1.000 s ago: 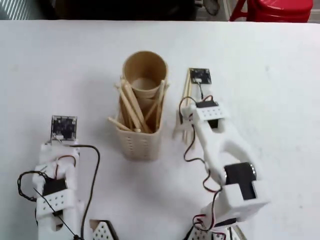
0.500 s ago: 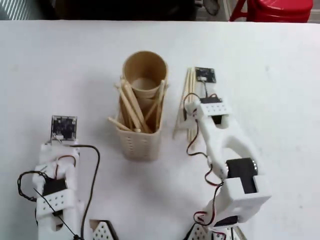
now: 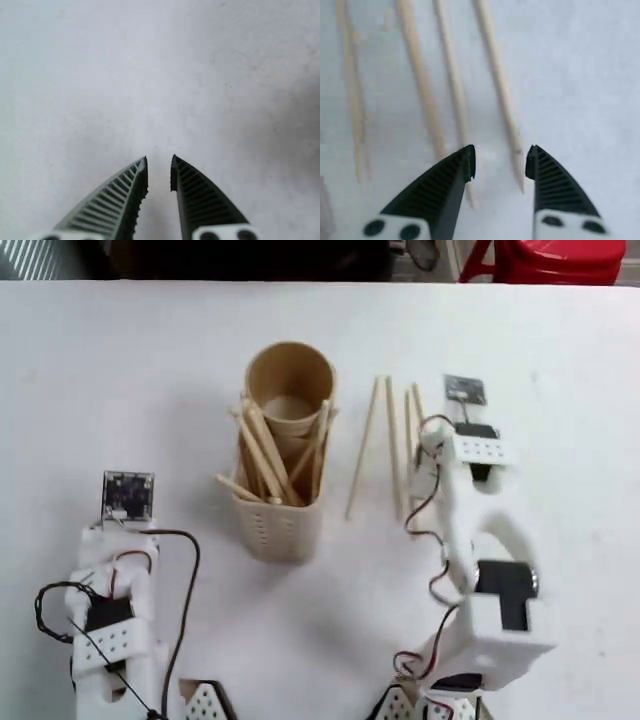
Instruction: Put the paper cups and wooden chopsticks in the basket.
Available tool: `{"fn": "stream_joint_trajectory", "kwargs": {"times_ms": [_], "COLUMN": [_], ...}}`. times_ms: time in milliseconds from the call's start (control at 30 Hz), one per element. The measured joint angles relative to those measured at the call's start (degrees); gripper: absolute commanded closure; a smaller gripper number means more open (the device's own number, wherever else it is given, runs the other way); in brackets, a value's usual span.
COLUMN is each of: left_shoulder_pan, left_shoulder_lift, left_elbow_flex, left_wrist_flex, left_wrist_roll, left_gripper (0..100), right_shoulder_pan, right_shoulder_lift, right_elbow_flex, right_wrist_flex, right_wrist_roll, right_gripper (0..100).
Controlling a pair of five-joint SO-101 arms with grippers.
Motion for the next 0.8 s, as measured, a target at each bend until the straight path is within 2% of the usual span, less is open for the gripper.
{"fn": "stream_joint_trajectory", "kwargs": {"times_ms": [233, 400, 667, 800], "left_shoulder_pan": [0.0, 0.0, 0.0, 0.0], "left_shoulder_lift": [0.0, 0.0, 0.0, 0.0], "left_elbow_flex": [0.0, 0.0, 0.0, 0.0], "left_wrist_flex": [0.0, 0.0, 0.0, 0.0], "left_wrist_roll": [0.0, 0.0, 0.0, 0.0], "left_gripper": [90, 90, 90, 90], "right_shoulder_pan": [-9.3, -15.6, -17.1, -17.1], "right_shoulder_lift": [-9.2, -9.2, -2.4, 0.8], "right_elbow_flex": [0.0, 0.0, 0.0, 0.0], "right_wrist_flex": [1.8, -2.5, -9.8, -13.2], "right_wrist_roll": [0.0, -0.5, -15.7, -18.7], "right_gripper": [79.3, 79.3, 79.1, 79.2]}}
